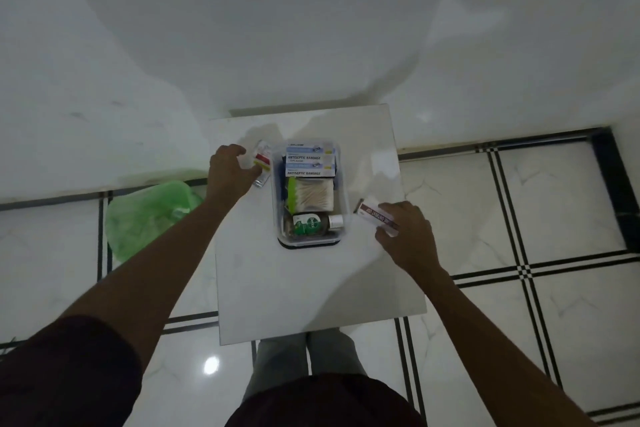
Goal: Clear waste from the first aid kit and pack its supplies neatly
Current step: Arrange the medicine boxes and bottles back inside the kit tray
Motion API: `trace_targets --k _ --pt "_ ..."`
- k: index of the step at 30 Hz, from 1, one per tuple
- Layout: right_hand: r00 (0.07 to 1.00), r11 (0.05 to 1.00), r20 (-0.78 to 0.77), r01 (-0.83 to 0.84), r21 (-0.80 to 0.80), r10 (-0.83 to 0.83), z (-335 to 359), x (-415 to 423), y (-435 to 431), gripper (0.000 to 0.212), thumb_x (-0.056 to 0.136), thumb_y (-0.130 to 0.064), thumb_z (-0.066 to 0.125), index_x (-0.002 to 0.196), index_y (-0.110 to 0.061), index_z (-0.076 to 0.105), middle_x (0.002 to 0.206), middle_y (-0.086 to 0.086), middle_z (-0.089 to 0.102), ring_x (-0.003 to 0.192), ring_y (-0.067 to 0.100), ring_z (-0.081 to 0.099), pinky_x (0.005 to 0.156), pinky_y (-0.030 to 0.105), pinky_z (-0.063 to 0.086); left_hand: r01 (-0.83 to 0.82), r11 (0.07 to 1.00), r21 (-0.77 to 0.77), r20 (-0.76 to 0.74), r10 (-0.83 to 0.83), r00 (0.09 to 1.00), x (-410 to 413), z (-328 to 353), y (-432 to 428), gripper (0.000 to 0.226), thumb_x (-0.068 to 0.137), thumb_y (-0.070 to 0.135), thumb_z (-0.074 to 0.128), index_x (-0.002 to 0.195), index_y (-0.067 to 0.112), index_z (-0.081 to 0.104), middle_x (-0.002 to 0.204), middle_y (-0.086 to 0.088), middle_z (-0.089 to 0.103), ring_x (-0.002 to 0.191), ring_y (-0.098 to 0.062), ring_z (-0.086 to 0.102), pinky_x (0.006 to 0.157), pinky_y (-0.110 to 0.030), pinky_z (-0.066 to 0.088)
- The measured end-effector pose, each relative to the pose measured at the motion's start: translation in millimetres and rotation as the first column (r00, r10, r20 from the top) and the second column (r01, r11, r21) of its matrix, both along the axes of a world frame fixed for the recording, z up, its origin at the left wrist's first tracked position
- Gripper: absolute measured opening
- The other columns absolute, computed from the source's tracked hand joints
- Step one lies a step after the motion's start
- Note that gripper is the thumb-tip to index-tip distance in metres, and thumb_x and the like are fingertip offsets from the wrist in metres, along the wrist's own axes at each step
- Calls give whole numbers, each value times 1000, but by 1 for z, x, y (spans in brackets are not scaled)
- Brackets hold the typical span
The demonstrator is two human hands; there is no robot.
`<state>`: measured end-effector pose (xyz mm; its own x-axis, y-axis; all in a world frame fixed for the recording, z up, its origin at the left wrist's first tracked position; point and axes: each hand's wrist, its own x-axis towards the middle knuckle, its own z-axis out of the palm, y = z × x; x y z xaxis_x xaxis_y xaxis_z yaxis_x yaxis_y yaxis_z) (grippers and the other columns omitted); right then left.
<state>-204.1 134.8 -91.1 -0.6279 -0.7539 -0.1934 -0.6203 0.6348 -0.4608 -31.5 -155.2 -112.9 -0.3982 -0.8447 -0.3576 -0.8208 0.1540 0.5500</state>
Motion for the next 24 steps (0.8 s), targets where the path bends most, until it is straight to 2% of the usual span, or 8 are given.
trace_targets --k 2,5,8,10,13,16,20,24 --pt "1000 997 -26 3 -76 -5 14 -3 -10 41 73 -15 72 112 -12 62 101 12 66 89 29 60 70 45 55 53 998 26 42 -54 998 -5 -5 -4 62 71 32 77 120 2 54 120 -21 55 113 -37 50 93 -41 42" --pt "997 973 -8 -77 -216 77 42 0 -30 42 72 -19 69 113 -12 63 102 11 65 92 27 59 73 43 54 185 983 -10 145 -182 973 -11 -10 -4 67 62 56 62 102 2 55 101 -21 58 98 -39 54 77 -43 45" --pt "959 931 30 -265 -251 281 66 18 -49 43 74 -19 68 116 -12 63 104 11 63 93 23 55 77 38 50 251 966 -64 147 -240 960 -18 -8 3 55 71 33 71 109 -2 51 108 -24 53 102 -40 48 83 -50 47" --pt "903 888 32 -413 -202 427 65 32 -62 41 77 -16 68 117 -12 62 107 12 64 94 24 57 80 37 49 228 971 -74 110 -219 970 -24 -8 2 46 72 18 72 108 -3 51 109 -25 52 103 -40 48 83 -51 48" --pt "822 820 13 -566 -85 569 53 48 -81 40 77 -10 69 116 -12 63 107 11 67 95 30 62 79 46 55 104 994 -11 64 -103 993 -27 -12 -4 45 69 24 72 101 -2 55 102 -24 56 99 -39 52 76 -43 46" --pt "819 821 62 -568 -52 570 51 51 -89 40 75 -5 70 114 -9 65 108 13 69 96 32 64 81 48 57 4 999 53 84 -9 996 -24 -16 -13 58 63 31 81 105 -1 57 104 -18 60 97 -31 57 75 -38 48" --pt "852 852 22 -523 -3 523 47 50 -91 34 78 -6 67 112 -10 66 106 15 68 96 33 60 84 44 53 32 997 70 70 -37 997 -20 -19 -17 34 72 20 76 97 -1 68 97 -21 69 90 -34 63 73 -32 44" --pt "845 844 -3 -535 49 535 39 56 -88 35 72 -1 70 106 -9 69 99 15 65 94 34 57 79 44 50 -149 986 77 -54 154 987 -9 -11 -9 24 79 9 65 102 3 69 102 -18 71 95 -32 65 83 -33 49"
